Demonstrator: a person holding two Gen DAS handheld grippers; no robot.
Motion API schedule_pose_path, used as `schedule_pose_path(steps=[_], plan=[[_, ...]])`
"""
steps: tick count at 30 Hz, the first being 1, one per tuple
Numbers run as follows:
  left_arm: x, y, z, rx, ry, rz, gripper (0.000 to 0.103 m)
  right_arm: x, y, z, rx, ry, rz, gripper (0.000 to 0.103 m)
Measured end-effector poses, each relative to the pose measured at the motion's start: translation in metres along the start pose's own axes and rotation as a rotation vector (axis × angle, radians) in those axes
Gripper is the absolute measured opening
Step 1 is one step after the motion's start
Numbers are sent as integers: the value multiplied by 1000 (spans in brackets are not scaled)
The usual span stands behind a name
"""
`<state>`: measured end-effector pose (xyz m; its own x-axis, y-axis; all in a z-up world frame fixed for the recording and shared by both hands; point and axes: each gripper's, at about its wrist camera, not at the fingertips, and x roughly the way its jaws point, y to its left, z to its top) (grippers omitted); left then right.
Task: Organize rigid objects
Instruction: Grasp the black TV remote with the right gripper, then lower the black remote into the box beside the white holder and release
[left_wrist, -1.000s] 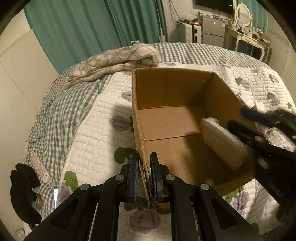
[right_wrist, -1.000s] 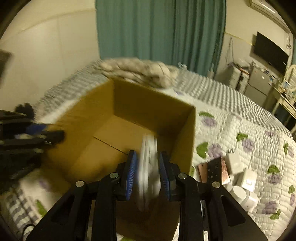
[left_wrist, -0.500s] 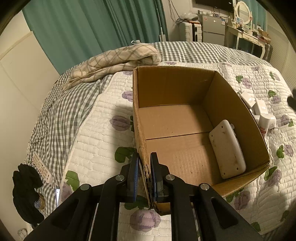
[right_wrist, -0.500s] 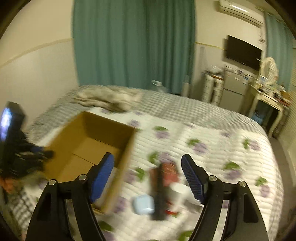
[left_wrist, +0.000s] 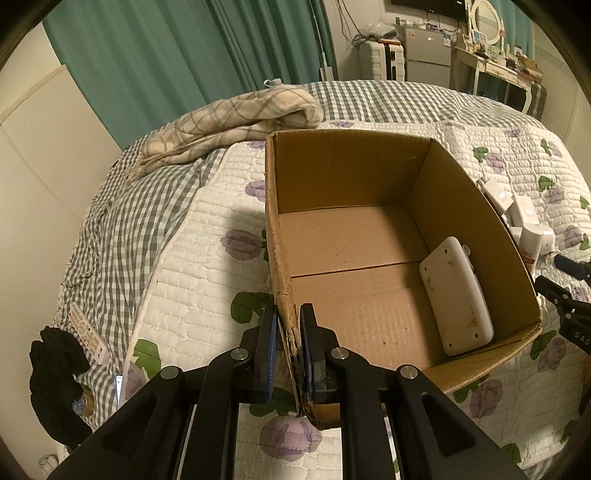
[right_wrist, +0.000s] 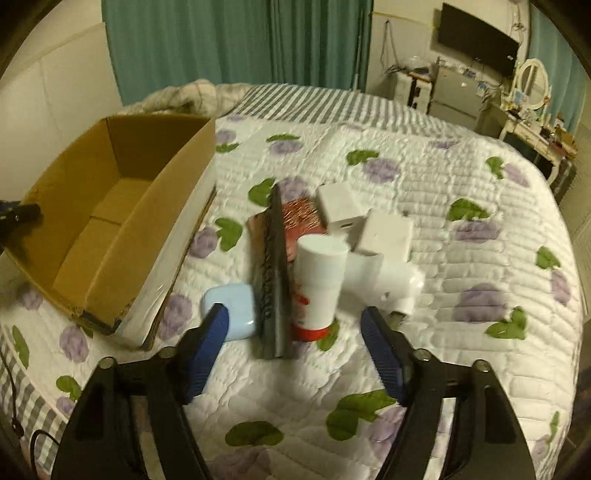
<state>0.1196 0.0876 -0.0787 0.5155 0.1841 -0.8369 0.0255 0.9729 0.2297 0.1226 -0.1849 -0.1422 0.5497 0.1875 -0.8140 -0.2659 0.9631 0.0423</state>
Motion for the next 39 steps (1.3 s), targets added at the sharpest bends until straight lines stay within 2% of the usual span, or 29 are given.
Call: schedule_pose_path(steps=[1,5,13,16,19,20,30,39], plan=[[0,0,0,0,0,-1,12,0,3,1,-8,2,14,55],[-1,0,-1,4,-2,1,12,9,13,10,-41,4,78,50],[0,0,-1,12,-1,-4,12,48,15,35,-51,73,72,42],[0,0,-1,13,-1,-5,12,58,18,40,-65,91,86,33],[0,0,-1,13,-1,-7,12,74,21,44,-83,131,40,32],[0,0,0,14,0,-7,12,78,21,44,-88,137,38,26],[1,0,-1,12,0,-5,12,87,32,43,-166,161,23,29],[2,1,-1,16,2,0,12,57,27,42,-136,65,28,21]])
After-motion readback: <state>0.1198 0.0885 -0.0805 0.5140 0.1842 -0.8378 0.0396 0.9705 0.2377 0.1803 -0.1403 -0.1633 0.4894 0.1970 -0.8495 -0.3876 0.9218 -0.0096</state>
